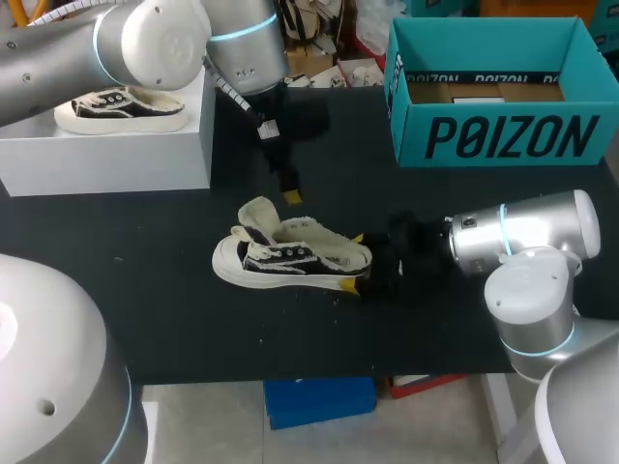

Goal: Take the shoe out of the shoebox, open the shoe tongue, remove and reinsert the insole, then place the shoe into the shoebox

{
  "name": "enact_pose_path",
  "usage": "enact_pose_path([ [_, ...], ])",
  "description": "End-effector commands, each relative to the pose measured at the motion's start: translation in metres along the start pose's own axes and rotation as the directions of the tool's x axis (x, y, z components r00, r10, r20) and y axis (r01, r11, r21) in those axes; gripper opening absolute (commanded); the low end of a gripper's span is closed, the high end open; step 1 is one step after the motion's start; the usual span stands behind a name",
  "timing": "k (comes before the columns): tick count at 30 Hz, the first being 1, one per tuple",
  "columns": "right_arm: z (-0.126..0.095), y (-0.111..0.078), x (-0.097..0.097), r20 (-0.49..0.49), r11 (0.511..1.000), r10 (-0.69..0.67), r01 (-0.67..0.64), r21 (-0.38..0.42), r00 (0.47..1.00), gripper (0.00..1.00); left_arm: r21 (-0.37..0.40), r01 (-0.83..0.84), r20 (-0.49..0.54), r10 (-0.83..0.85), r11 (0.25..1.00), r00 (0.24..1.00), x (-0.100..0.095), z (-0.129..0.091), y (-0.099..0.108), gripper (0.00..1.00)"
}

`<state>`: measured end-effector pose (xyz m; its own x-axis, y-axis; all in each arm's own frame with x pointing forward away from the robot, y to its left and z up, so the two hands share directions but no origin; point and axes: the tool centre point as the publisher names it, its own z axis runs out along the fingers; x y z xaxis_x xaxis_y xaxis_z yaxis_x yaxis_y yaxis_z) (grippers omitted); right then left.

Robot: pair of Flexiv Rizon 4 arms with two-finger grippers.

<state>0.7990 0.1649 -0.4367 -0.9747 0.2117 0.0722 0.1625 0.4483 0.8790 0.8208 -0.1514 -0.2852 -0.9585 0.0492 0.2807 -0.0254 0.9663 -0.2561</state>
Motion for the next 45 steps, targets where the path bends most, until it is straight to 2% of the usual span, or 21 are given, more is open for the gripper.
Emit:
enact_pose_path([
  [1,0.001,-0.001,0.000,0.001,1.000,0.002,-0.002,0.001,1.000,0.00,-0.001,0.000,0.003,0.000,1.000,1.000,0.000,0.001,0.000,0.00],
  [8,0.001,-0.001,0.000,0.001,1.000,0.002,-0.002,0.001,1.000,0.00,-0.003,-0.001,0.008,0.001,1.000,1.000,0.000,0.000,0.000,0.00],
  [15,0.001,-0.001,0.000,0.001,1.000,0.002,-0.002,0.001,1.000,0.00,-0.041,-0.066,0.001,0.066,0.997,0.998,0.003,0.007,-0.004,0.00],
  [29,0.001,-0.001,0.000,0.001,1.000,0.002,-0.002,0.001,1.000,0.00,-0.104,-0.057,-0.058,0.051,0.993,0.997,0.000,0.052,0.002,0.00],
  [40,0.001,-0.001,0.000,0.001,1.000,0.002,-0.002,0.001,1.000,0.00,-0.121,-0.041,-0.097,0.029,0.992,0.995,-0.013,0.068,0.002,0.00],
  [45,0.001,-0.001,0.000,0.001,1.000,0.002,-0.002,0.001,1.000,0.00,-0.114,-0.059,-0.127,0.044,0.992,0.991,-0.013,0.076,0.003,0.00],
])
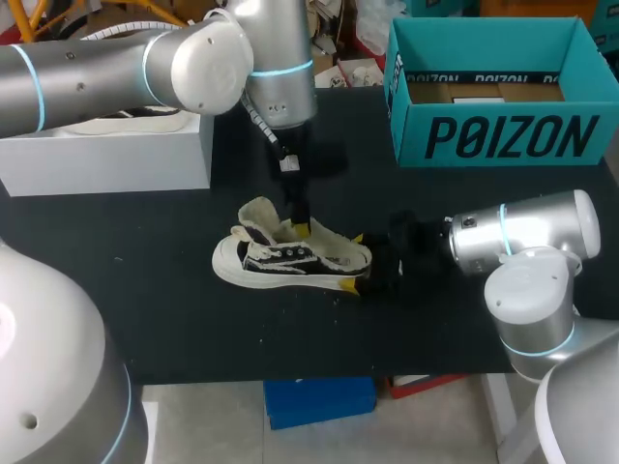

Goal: Take the shoe out of the shoebox, open the shoe tongue, remove and reinsert the insole, then place the shoe into the shoebox

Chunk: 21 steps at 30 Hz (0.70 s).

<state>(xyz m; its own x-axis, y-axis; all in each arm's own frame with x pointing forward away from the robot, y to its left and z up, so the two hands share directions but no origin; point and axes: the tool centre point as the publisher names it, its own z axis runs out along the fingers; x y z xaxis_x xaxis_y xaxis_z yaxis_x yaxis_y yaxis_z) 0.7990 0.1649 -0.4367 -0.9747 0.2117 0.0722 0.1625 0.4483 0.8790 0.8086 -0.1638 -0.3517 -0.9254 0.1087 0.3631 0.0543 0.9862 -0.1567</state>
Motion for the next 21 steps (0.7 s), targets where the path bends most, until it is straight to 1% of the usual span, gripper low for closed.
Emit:
enact_pose_path([
  [1,0.001,-0.001,0.000,0.001,1.000,0.002,-0.002,0.001,1.000,0.00,0.009,-0.016,-0.031,0.017,1.000,0.999,-0.006,0.009,-0.003,0.00],
  [5,0.001,-0.001,0.000,0.001,1.000,0.002,-0.002,0.001,1.000,0.00,0.007,-0.025,-0.036,0.025,1.000,0.999,-0.005,0.017,-0.001,0.00],
  [7,0.001,-0.001,0.000,0.001,1.000,0.002,-0.002,0.001,1.000,0.00,0.011,-0.031,-0.065,0.032,0.999,0.997,-0.006,0.022,0.001,0.00],
  [10,0.001,-0.001,0.000,0.001,1.000,0.002,-0.002,0.001,1.000,0.00,0.006,-0.031,-0.067,0.032,0.999,0.997,-0.006,0.026,0.002,0.00],
  [15,0.001,-0.001,0.000,0.001,1.000,0.002,-0.002,0.001,1.000,0.00,0.002,-0.043,-0.073,0.043,0.999,0.996,-0.001,0.029,0.003,0.00],
  [21,0.001,-0.001,0.000,0.001,1.000,0.002,-0.002,0.001,1.000,0.00,-0.002,-0.052,-0.047,0.052,0.999,0.998,0.006,0.031,0.003,0.00],
])
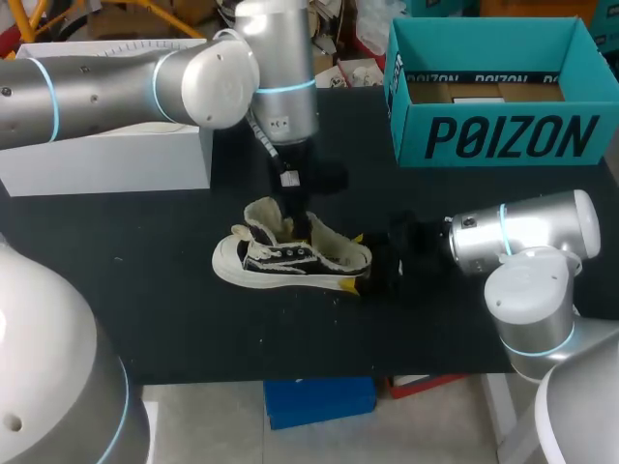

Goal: Take the shoe out of the shoebox, open the shoe tongue, remove and reinsert the insole, then place the shoe into the shoebox

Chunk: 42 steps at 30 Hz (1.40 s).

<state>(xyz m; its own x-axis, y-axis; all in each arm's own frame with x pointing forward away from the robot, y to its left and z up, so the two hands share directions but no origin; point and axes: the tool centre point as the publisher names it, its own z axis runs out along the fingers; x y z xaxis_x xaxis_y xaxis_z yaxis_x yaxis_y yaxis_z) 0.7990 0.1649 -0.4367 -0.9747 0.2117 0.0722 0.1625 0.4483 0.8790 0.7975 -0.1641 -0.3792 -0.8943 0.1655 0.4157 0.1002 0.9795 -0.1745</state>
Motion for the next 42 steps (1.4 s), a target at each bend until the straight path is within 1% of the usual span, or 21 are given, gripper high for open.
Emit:
enact_pose_path([
  [1,0.001,-0.001,0.000,0.001,1.000,0.002,-0.002,0.001,1.000,0.00,-0.003,-0.007,0.029,0.007,1.000,1.000,0.007,0.003,0.000,0.00],
  [3,0.001,-0.001,0.000,0.001,1.000,0.002,-0.002,0.001,1.000,0.00,-0.019,-0.004,0.060,0.005,1.000,0.998,0.009,0.005,-0.001,0.00],
  [12,0.001,-0.001,0.000,0.001,1.000,0.002,-0.002,0.001,1.000,0.00,-0.027,0.010,0.098,-0.007,1.000,0.995,0.009,0.014,-0.001,0.00],
  [22,0.001,-0.001,0.000,0.001,1.000,0.002,-0.002,0.001,1.000,0.00,-0.023,0.032,0.086,-0.030,0.999,0.996,0.005,0.027,0.002,0.00],
  [42,0.001,-0.001,0.000,0.001,1.000,0.002,-0.002,0.001,1.000,0.00,-0.010,0.055,0.061,-0.054,0.998,0.997,0.009,0.045,0.001,0.00],
])
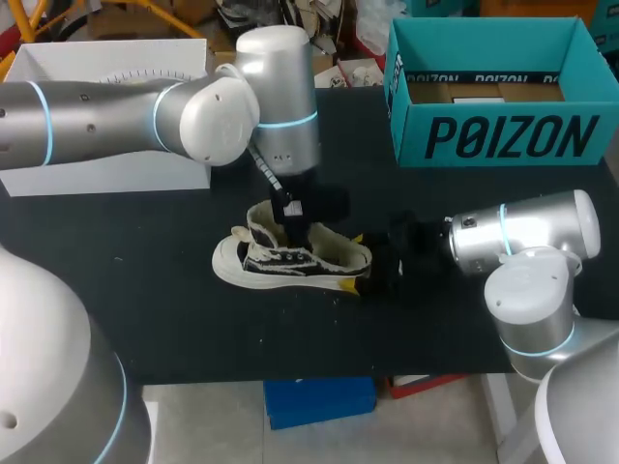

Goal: Take the shoe out of the shoebox, open the shoe tongue, remove and reinsert the insole, then place the shoe into the shoebox

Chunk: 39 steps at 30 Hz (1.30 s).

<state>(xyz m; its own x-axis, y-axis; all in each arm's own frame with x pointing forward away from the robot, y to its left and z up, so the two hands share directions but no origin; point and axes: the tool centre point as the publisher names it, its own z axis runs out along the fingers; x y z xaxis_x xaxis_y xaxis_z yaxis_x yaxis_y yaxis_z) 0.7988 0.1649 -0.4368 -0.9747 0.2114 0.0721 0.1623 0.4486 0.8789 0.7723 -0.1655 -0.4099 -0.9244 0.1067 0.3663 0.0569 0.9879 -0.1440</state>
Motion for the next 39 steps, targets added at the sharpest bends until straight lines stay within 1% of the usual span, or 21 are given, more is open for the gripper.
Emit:
enact_pose_path([
  [1,0.001,-0.001,0.000,0.001,1.000,0.002,-0.002,0.001,1.000,0.00,0.000,0.003,-0.004,-0.003,1.000,1.000,0.000,0.008,-0.001,0.00],
  [9,0.001,-0.001,0.000,0.001,1.000,0.002,-0.002,0.001,1.000,0.00,0.002,0.016,-0.014,-0.016,1.000,1.000,-0.001,0.018,0.001,0.00],
  [17,0.001,-0.001,0.000,0.001,1.000,0.002,-0.002,0.001,1.000,0.00,0.010,0.019,-0.010,-0.019,1.000,1.000,0.000,0.017,0.000,0.00],
  [18,0.001,-0.001,0.000,0.001,1.000,0.002,-0.002,0.001,1.000,0.00,0.013,0.019,-0.004,-0.019,1.000,1.000,0.001,0.016,0.000,0.04],
  [19,0.001,-0.001,0.000,0.001,1.000,0.002,-0.002,0.001,1.000,0.00,0.014,0.017,-0.002,-0.017,1.000,1.000,0.001,0.016,0.000,0.35],
  [20,0.001,-0.001,0.000,0.001,1.000,0.002,-0.002,0.001,1.000,0.00,0.014,0.014,0.003,-0.014,1.000,1.000,0.001,0.015,0.000,0.42],
  [23,0.001,-0.001,0.000,0.001,1.000,0.002,-0.002,0.001,1.000,0.00,0.015,0.011,0.005,-0.011,1.000,1.000,0.001,0.015,0.000,0.49],
  [26,0.001,-0.001,0.000,0.001,1.000,0.002,-0.002,0.001,1.000,0.00,0.011,0.016,0.018,-0.016,1.000,1.000,0.001,0.018,0.001,0.45],
  [30,0.001,-0.001,0.000,0.001,1.000,0.002,-0.002,0.001,1.000,0.00,-0.008,0.031,0.066,-0.030,1.000,0.997,0.003,0.024,0.003,0.44],
  [33,0.001,-0.001,0.000,0.001,1.000,0.002,-0.002,0.001,1.000,0.00,-0.029,0.046,0.112,-0.043,0.998,0.993,0.001,0.029,0.006,0.42],
  [34,0.001,-0.001,0.000,0.001,1.000,0.002,-0.002,0.001,1.000,0.00,-0.042,0.056,0.146,-0.049,0.998,0.988,0.000,0.032,0.007,0.41],
  [39,0.001,-0.001,0.000,0.001,1.000,0.002,-0.002,0.001,1.000,0.00,-0.058,0.077,0.237,-0.062,0.995,0.970,-0.004,0.038,0.010,0.38],
])
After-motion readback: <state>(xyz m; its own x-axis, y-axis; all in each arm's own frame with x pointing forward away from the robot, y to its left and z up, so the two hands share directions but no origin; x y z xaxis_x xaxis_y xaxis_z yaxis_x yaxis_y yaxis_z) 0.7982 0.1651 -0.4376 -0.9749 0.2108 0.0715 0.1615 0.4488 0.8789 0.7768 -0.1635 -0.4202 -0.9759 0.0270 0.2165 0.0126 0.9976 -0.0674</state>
